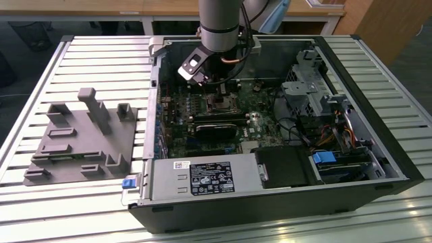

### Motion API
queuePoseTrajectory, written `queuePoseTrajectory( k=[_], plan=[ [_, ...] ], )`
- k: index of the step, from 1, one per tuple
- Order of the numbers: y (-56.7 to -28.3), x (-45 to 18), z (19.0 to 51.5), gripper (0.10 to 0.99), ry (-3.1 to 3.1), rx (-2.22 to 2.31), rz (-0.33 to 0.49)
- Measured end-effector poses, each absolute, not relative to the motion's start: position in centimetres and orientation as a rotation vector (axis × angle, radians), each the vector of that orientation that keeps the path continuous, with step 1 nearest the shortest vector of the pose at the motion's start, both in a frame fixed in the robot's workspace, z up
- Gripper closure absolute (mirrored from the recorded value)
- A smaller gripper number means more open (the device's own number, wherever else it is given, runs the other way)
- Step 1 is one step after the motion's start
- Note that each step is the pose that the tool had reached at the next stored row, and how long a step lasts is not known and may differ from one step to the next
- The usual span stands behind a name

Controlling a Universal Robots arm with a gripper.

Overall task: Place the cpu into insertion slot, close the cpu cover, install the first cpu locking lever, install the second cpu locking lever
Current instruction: 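Close the cpu cover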

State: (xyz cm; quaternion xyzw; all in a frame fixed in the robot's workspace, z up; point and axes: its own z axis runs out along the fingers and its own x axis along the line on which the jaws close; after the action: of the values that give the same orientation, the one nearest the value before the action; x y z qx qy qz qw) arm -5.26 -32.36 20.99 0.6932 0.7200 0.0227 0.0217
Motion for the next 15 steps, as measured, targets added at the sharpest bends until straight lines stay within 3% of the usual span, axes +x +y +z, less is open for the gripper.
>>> queuePoseTrajectory(
  k=[15],
  plan=[
    [-32.2, -6.5, 20.0, 0.98, 2.232, 2.148, 0.071]
  ],
)
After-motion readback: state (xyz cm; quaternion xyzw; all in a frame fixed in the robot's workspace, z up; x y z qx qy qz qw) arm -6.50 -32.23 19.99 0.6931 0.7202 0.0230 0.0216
